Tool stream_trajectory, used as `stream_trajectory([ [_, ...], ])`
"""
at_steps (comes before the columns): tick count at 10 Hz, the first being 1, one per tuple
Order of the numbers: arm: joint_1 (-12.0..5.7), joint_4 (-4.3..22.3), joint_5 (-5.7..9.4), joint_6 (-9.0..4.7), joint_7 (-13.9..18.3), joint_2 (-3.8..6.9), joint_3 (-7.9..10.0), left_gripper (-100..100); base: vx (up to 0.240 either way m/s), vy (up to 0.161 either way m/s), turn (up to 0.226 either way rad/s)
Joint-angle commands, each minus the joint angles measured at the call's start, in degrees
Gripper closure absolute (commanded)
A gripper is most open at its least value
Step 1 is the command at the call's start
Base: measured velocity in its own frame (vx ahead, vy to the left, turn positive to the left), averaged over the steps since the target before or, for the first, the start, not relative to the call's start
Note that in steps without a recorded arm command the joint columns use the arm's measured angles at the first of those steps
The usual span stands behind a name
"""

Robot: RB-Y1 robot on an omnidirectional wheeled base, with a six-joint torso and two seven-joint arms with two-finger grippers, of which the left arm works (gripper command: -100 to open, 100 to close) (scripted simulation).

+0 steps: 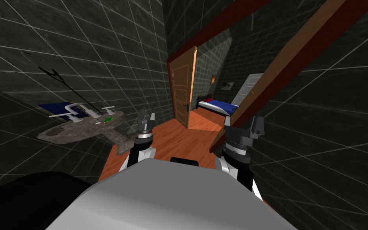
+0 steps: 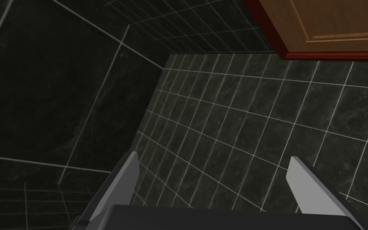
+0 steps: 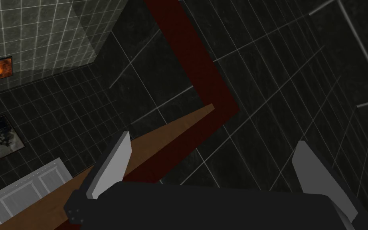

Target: Push the door open

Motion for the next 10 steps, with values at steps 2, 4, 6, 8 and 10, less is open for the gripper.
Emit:
stream_trajectory([
  [2, -1.3, 2.44, 1.78, 0.38, -1.53, 0.64, -0.86, -100, 0.106, 0.051, -0.124],
  [4, -2.57, 4.82, 3.53, 0.74, -3.02, 1.13, -1.7, -100, 0.173, 0.101, -0.114],
  [6, -3.82, 7.18, 5.25, 1.1, -4.49, 1.54, -2.54, -100, 0.176, 0.1, -0.12],
  [8, -5.28, 9.91, 7.25, 1.52, -6.2, 1.94, -3.5, -100, 0.168, 0.106, -0.133],
  [10, -6.95, 13.04, 9.54, 2.0, -8.15, 2.28, -4.61, -100, 0.17, 0.121, -0.173],
])
